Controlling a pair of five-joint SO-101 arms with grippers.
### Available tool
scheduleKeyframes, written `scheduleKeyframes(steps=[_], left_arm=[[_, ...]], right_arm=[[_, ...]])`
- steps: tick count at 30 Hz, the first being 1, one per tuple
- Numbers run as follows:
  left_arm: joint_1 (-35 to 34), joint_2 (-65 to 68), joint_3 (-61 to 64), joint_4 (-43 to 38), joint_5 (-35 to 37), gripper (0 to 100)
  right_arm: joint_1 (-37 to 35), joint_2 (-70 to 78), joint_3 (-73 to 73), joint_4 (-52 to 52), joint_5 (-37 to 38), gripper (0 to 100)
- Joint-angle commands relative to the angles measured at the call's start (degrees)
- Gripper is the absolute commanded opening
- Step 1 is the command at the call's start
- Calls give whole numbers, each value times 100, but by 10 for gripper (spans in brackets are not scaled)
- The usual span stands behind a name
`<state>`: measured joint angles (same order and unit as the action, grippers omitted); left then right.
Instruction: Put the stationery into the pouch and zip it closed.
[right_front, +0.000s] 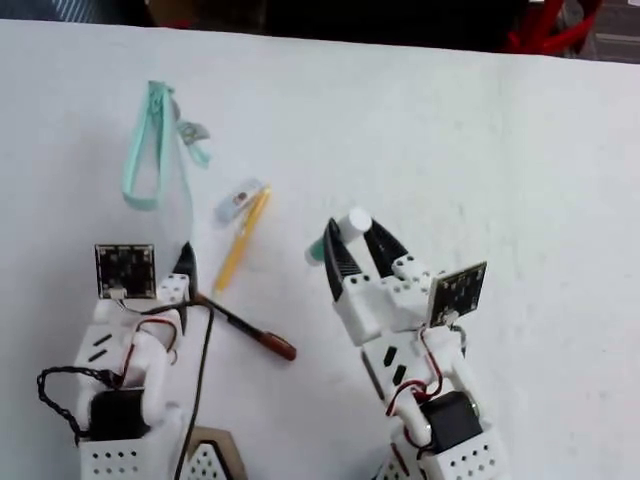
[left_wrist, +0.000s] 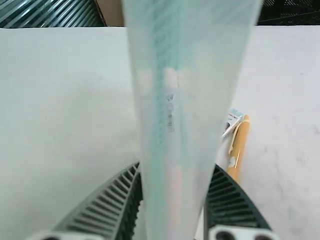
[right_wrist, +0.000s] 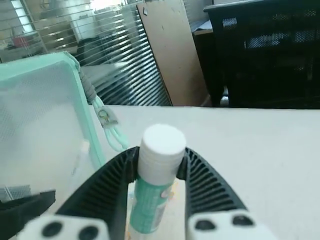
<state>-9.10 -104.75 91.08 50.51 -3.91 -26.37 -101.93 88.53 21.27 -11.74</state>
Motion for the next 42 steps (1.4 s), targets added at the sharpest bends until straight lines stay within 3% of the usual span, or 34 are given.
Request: scheduleKeyframes(steps=[1,5,16,24,31,42], left_arm=[[84,13,132,-431,-70,173],[92,13,237,-589,-70,173],[549,13,237,-554,-79,173],[549,13,237,-563,-79,173],[523,13,229,-554,-79,173],[514,13,229,-580,-79,173]], right_arm=[[40,48,-914,31,-18,17],[4,813,-1741,-31,-62,17],[-778,5262,-5626,-242,-325,17],[-1077,7152,-8396,699,-413,17],[-1613,8013,-9073,1349,-554,17],[-1455,8048,-8703,2193,-580,17]])
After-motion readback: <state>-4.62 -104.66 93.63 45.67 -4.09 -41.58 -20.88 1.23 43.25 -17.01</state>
